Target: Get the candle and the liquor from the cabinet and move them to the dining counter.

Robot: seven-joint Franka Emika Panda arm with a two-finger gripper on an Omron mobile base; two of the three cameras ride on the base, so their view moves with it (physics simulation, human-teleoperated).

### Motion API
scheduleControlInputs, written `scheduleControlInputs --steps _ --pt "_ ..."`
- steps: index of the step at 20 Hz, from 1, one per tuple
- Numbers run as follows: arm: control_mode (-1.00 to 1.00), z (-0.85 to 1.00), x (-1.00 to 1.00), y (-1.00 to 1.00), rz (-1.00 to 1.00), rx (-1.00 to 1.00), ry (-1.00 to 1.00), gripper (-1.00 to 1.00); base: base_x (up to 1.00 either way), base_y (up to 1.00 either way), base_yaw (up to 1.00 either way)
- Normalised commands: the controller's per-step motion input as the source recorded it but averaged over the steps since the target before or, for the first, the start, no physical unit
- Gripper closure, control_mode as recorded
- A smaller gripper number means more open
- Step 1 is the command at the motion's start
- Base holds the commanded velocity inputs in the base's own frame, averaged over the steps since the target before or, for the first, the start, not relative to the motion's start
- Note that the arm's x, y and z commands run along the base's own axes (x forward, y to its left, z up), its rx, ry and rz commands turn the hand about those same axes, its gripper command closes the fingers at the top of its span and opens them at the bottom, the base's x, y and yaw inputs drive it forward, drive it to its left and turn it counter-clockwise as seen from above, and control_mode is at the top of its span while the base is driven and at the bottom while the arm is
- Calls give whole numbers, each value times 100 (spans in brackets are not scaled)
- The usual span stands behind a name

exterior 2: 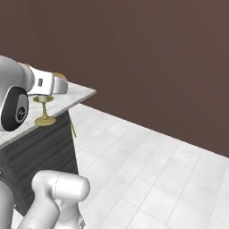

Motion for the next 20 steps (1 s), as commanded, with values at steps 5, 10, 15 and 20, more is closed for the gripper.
scheduleControlInputs --steps 5,10,15,20 --pt "100 0 0 0 0 0 0 100 100 -55 9" --pt "100 0 0 0 0 0 0 100 100 -37 11" --pt "100 0 0 0 0 0 0 100 100 -42 17" --pt "100 0 0 0 0 0 0 100 100 -22 23"
